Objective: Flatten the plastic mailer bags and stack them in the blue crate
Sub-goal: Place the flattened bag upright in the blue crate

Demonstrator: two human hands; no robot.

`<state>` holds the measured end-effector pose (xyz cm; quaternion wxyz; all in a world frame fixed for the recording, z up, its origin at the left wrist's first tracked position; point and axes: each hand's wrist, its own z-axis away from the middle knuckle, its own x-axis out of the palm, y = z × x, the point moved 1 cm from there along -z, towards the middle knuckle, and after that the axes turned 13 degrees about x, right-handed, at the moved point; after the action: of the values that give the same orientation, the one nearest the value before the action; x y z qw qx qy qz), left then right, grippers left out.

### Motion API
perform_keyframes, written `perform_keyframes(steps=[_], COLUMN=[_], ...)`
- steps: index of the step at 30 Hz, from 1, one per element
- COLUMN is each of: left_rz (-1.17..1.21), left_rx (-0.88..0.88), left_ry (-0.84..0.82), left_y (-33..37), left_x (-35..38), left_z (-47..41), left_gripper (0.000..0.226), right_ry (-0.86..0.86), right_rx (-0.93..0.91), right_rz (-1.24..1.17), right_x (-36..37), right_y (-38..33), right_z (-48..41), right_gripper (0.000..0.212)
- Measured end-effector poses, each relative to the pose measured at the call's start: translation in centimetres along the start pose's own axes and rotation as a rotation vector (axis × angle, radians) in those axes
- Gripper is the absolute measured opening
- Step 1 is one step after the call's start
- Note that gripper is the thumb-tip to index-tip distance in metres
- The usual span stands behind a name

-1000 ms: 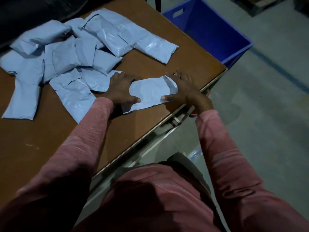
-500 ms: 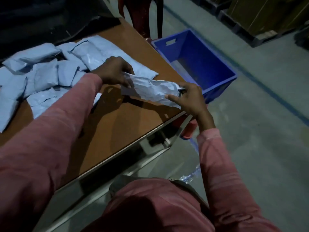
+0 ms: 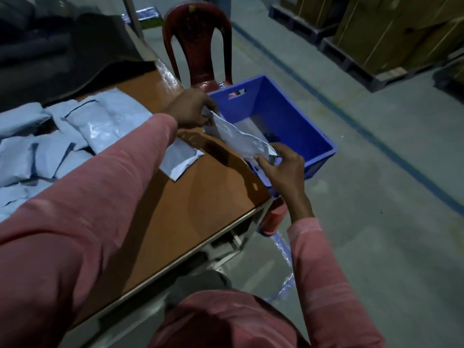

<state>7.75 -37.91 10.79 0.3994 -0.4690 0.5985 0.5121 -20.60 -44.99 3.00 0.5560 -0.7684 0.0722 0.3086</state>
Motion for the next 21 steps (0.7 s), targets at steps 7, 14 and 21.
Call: perform_keyframes(steps=[7, 14, 21], left_rz=[-0.134, -0.251, -0.23], left_rx=[0.143, 0.146, 0.137], left_ry=[-0.039, -0.149, -0.388], left_y=[-2.9, -9.4, -17.0], left_x=[1.0, 6.2, 14.9], left_z=[-8.9, -15.9, -22.5], left_gripper=[0.032, 0.036, 0.044], right_ry=[0.116, 0.057, -0.071], right_rx=[-0.012, 0.062, 0.215], right_rz=[0.147, 0.16, 0.148], right_x=[3.2, 8.1, 15.1], right_y=[2.4, 6.1, 12.4], right_z=[-5.8, -12.4, -20.0], right_gripper=[0.022, 0.016, 0.013])
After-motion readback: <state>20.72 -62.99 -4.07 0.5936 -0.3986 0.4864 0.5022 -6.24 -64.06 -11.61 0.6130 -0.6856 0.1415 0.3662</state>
